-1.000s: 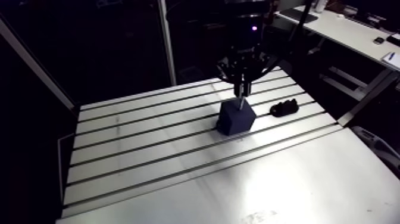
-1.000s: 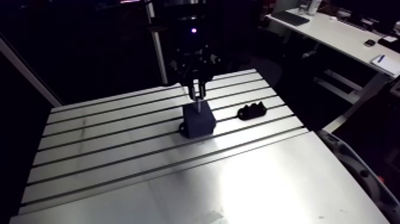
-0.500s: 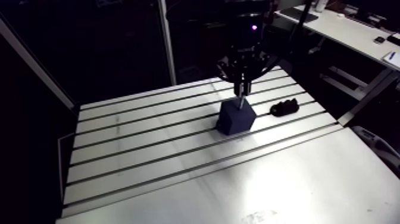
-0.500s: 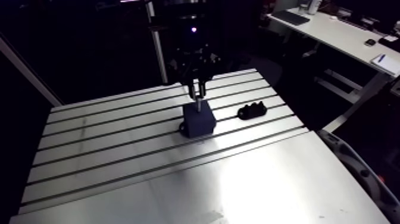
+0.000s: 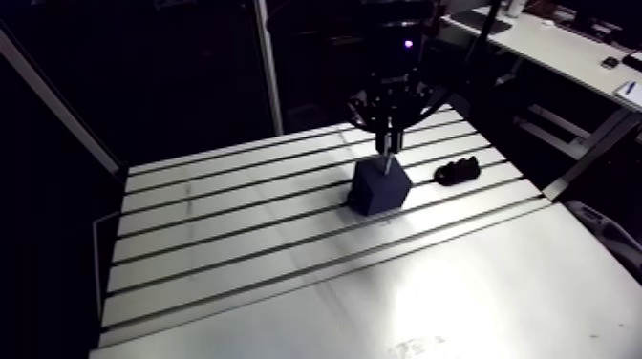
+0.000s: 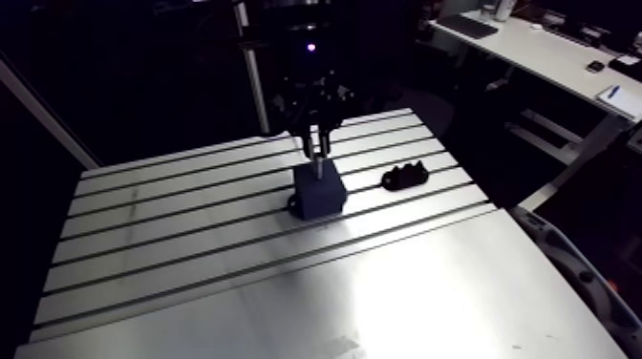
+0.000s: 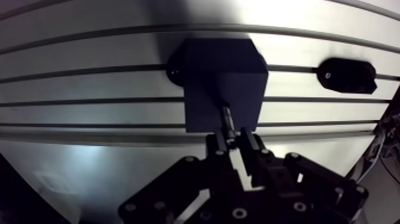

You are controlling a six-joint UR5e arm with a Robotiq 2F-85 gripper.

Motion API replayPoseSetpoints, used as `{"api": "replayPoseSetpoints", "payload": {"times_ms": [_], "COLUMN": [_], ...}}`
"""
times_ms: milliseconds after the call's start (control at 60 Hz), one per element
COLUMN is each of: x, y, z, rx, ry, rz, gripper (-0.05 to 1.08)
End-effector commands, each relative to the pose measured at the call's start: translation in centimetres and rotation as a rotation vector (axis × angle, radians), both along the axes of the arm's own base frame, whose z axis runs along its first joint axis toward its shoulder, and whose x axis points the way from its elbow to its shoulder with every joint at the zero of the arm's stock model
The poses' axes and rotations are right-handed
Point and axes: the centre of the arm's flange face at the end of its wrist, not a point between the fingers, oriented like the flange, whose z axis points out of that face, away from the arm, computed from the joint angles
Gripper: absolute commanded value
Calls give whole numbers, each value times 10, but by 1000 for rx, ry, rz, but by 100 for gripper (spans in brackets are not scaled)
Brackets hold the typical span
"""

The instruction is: Pick up the M10 bolt and insert it into the hole until fully seated.

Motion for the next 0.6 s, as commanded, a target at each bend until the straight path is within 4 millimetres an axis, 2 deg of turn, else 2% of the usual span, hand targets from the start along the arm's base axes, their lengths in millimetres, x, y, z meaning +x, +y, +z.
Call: {"api": "replayPoseSetpoints", "payload": {"times_ms": [17, 600], "x": [0, -2], "y": [0, 0], "z": [-1, -1], "rx": [0, 1], "ry": [-1, 1], "rz": [0, 0], "gripper": [108, 108]}}
